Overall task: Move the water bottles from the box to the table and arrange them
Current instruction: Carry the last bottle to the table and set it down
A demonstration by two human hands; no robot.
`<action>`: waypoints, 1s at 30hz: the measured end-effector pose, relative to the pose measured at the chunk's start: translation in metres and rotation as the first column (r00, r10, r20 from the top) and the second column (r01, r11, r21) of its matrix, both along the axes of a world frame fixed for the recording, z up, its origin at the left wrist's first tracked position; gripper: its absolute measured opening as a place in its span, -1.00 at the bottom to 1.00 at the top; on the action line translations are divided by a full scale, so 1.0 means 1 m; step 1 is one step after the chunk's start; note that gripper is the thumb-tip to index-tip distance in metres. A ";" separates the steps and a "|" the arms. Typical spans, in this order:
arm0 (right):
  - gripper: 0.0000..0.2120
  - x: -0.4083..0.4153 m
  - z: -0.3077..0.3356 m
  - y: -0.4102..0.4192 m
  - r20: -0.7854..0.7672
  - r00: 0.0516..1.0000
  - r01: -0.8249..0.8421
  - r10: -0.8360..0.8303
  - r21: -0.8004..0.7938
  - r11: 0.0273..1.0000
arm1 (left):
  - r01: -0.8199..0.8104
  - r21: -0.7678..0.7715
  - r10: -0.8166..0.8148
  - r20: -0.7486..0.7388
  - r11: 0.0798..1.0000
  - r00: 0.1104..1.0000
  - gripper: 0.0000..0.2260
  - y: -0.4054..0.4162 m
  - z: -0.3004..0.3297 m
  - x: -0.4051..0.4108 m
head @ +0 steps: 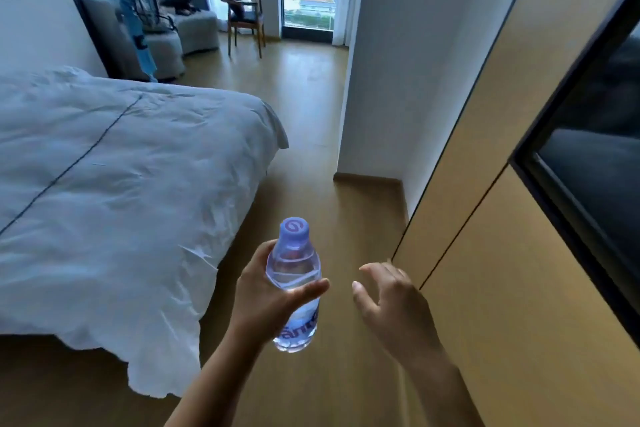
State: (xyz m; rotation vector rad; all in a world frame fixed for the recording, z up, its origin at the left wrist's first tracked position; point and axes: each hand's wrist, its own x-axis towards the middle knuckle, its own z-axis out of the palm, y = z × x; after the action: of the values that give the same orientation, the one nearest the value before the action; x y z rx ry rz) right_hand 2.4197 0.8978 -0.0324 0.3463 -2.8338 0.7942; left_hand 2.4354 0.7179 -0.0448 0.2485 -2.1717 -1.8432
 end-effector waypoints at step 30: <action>-0.67 -0.574 -0.022 -0.132 0.130 0.984 -0.124 0.123 -0.005 0.992 | -0.007 -0.147 0.026 0.123 0.989 0.992 -0.51 -0.135 -0.012 -0.553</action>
State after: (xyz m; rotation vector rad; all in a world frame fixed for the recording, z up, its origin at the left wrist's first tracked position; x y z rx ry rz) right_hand 1.8461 0.7662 -0.0542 0.4924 -2.9582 0.8666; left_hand 1.8821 0.5829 -0.0572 0.3577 -2.3680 -1.6907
